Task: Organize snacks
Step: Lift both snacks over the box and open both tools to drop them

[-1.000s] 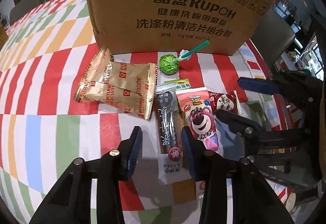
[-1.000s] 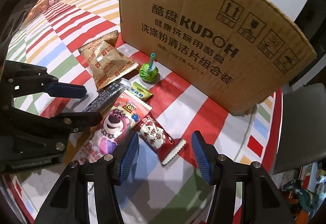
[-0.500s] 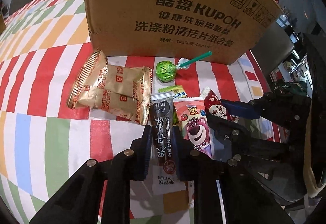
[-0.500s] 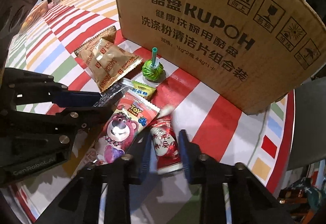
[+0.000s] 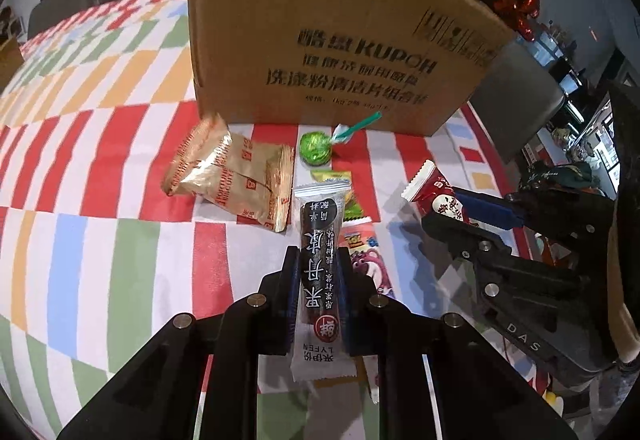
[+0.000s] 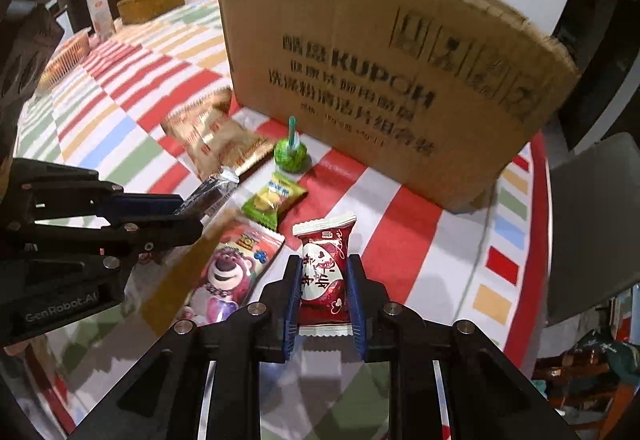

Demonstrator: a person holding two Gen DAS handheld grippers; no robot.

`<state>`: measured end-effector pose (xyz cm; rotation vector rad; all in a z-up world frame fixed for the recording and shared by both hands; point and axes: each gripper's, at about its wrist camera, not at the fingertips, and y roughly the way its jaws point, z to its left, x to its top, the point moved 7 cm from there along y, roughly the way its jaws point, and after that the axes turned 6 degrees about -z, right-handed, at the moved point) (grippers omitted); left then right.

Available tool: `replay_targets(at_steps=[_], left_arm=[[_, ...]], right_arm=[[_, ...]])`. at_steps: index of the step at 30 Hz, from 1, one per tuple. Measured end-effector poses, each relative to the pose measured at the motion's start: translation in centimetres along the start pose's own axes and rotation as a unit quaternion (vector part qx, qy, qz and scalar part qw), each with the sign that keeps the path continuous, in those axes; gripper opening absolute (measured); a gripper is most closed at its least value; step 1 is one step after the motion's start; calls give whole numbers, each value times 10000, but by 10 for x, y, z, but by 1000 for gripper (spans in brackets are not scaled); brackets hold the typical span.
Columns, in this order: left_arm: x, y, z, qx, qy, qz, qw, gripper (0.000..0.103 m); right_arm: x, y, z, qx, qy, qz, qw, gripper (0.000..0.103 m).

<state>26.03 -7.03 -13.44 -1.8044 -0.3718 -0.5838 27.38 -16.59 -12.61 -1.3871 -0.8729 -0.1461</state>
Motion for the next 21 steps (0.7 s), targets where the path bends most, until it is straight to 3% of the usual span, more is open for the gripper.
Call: replay_targets(at_steps=[21], left_arm=[[63, -85, -23, -128, 334, -1203, 9921, 18]], right_arm=[[52, -77, -8, -122, 482, -1163, 9920, 23]])
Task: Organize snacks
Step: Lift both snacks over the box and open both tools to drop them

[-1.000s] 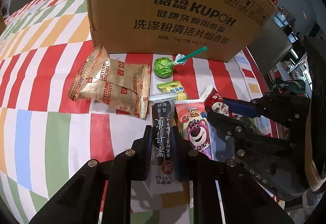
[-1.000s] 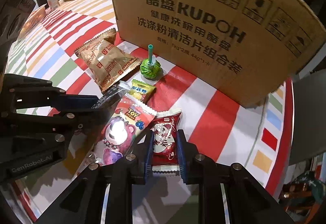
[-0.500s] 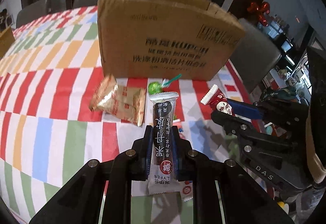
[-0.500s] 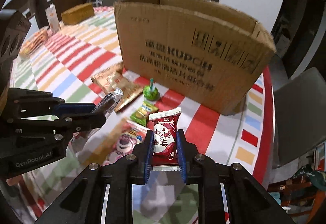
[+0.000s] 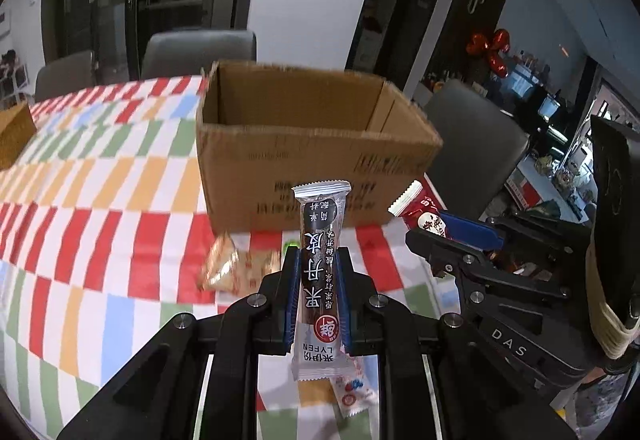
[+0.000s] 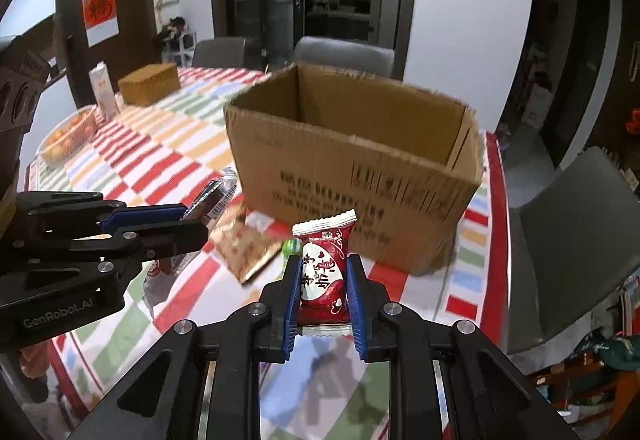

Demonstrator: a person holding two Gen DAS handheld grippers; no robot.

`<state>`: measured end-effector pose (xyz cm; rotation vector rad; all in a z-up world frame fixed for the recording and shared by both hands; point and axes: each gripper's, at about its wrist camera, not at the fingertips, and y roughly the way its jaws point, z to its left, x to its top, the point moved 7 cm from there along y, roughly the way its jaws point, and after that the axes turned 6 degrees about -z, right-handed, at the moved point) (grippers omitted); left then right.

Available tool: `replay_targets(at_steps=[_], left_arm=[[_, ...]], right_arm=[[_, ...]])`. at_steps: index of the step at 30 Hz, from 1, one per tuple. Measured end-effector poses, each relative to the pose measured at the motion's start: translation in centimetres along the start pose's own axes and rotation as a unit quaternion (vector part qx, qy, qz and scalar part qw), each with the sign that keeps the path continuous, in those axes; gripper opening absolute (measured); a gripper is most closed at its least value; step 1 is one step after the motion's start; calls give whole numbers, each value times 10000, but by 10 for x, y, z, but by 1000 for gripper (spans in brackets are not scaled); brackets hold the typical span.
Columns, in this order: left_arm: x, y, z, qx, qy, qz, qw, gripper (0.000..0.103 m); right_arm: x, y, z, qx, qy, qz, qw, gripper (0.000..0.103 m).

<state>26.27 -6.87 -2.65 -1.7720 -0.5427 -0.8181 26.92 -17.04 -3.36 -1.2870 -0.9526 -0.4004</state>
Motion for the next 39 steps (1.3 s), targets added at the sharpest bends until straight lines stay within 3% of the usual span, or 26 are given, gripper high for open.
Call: replay_targets(at_steps=[14, 23, 39], left_arm=[[75, -11, 2, 165, 373, -655, 9970, 18], [117, -12, 9, 195, 559, -905, 9941, 18], [152, 41, 23, -174, 563, -589, 9965, 18]], right_arm=[[64, -14, -13, -181, 252, -623, 9976, 23], [102, -13, -23, -322, 313, -799, 9958, 23], [119, 24, -48, -567, 658, -586, 9945, 23]])
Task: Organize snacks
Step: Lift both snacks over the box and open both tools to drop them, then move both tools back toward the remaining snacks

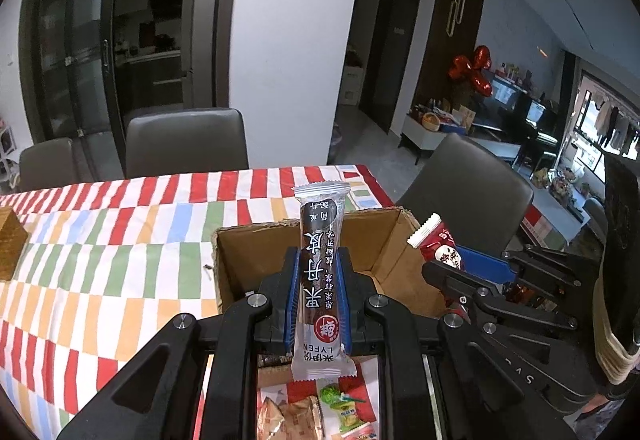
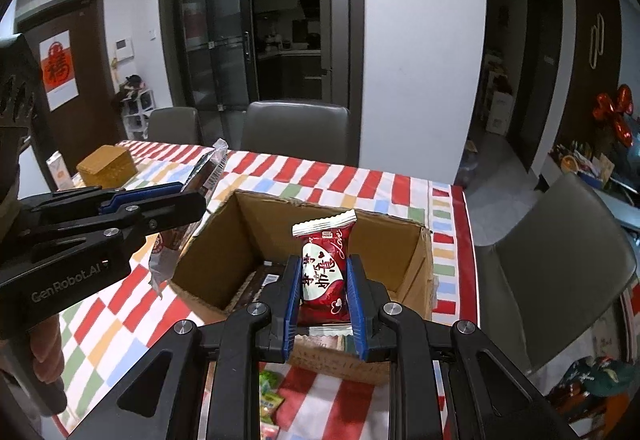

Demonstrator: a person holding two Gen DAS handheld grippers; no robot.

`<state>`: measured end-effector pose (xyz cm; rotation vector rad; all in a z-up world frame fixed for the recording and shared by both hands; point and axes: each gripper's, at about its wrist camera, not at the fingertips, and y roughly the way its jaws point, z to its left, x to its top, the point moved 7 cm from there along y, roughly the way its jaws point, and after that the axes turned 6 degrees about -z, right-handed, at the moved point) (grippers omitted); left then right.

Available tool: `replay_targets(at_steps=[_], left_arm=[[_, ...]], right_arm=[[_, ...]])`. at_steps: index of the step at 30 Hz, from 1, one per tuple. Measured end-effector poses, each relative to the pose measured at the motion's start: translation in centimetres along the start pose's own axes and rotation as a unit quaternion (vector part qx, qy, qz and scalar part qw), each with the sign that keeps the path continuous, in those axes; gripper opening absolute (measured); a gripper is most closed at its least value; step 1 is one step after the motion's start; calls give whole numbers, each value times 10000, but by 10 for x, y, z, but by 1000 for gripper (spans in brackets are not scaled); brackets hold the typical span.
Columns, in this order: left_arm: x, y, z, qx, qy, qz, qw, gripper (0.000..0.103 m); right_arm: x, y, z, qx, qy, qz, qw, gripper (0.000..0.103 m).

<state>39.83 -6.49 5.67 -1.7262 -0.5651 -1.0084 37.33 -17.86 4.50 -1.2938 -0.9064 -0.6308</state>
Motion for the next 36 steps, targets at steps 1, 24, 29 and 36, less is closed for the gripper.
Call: replay_targets(at_steps=[1, 24, 29, 36], left_arm=[[0, 3, 0, -21, 1, 22, 10000, 18], [-33, -22, 7, 266, 362, 67, 9990, 52], [-50, -51, 3, 243, 468, 59, 9986, 54], [-76, -78, 2, 167, 548, 93, 9983, 56]], right_arm=[[0, 3, -1, -12, 14, 21, 10000, 23], [-25, -2, 11, -247, 177, 2, 9995, 50], [-42, -25, 26, -214, 232, -13, 9995, 50], [-68, -43, 47, -199, 250, 152, 9994, 50]])
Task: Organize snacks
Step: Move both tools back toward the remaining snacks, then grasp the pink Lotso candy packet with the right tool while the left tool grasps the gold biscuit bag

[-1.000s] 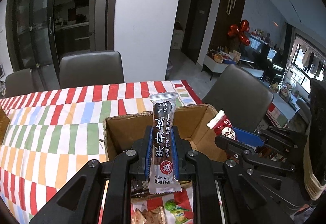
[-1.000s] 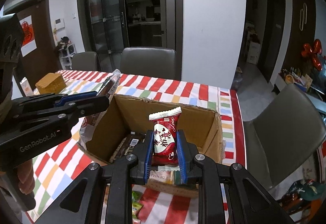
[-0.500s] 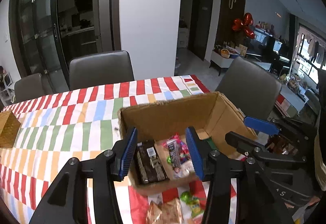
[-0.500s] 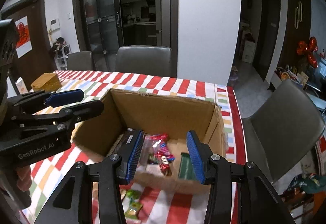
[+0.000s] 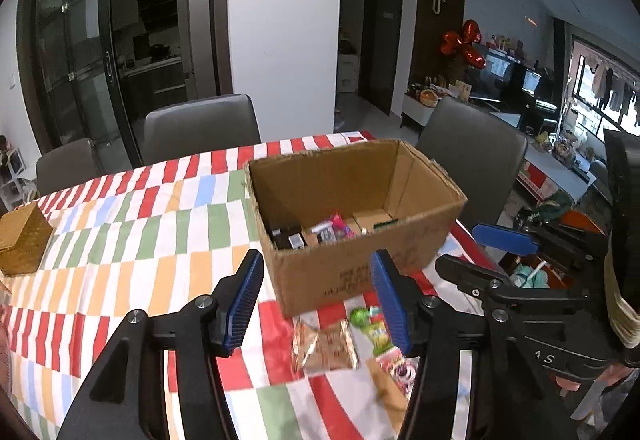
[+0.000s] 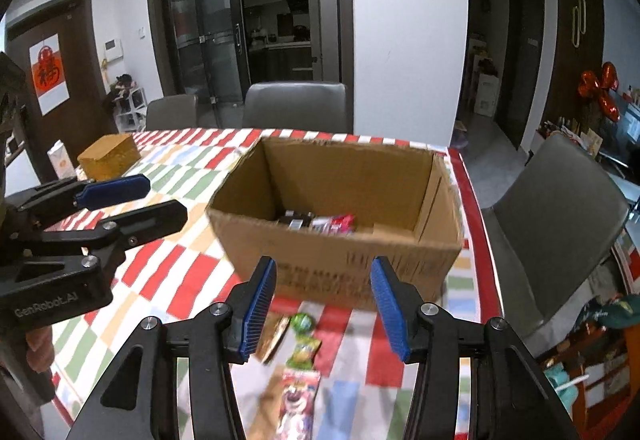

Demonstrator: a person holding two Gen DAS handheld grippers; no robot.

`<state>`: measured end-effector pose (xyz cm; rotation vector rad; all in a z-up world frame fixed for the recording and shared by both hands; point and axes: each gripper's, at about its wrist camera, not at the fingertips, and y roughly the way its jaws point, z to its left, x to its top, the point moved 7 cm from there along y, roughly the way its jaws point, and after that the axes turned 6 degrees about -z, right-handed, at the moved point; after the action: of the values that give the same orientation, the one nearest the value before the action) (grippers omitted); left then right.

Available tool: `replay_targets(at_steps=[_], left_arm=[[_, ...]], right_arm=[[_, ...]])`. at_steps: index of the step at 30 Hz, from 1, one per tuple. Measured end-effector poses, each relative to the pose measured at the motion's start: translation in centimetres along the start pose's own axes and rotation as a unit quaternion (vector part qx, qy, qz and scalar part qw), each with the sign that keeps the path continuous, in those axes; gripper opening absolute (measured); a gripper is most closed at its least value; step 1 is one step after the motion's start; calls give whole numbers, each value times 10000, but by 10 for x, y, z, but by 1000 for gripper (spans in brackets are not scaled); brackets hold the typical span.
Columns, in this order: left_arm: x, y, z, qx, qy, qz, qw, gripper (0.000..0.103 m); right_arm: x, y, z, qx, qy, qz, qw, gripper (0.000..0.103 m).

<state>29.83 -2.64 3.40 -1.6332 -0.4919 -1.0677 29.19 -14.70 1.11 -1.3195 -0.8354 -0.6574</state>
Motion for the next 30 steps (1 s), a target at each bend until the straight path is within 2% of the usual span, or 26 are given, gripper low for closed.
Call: replay_targets(at_steps=[6, 14, 22, 30], left_arm=[[-26, -10, 1, -63, 50, 143, 9999, 59], [-74, -8, 4, -118, -30, 526, 9985, 59], [-110, 7, 14, -115, -105, 862, 9962, 60], [-130, 28, 20, -184, -222, 1158, 9929, 61]], right_arm=[[-32, -2, 12, 35, -19, 342, 9994, 50], [-83, 7, 27, 30, -115, 944, 9955, 50], [-117, 24, 35, 29, -77, 1402, 9901, 50], [-142, 43, 38, 40, 14, 1785, 9839, 50]])
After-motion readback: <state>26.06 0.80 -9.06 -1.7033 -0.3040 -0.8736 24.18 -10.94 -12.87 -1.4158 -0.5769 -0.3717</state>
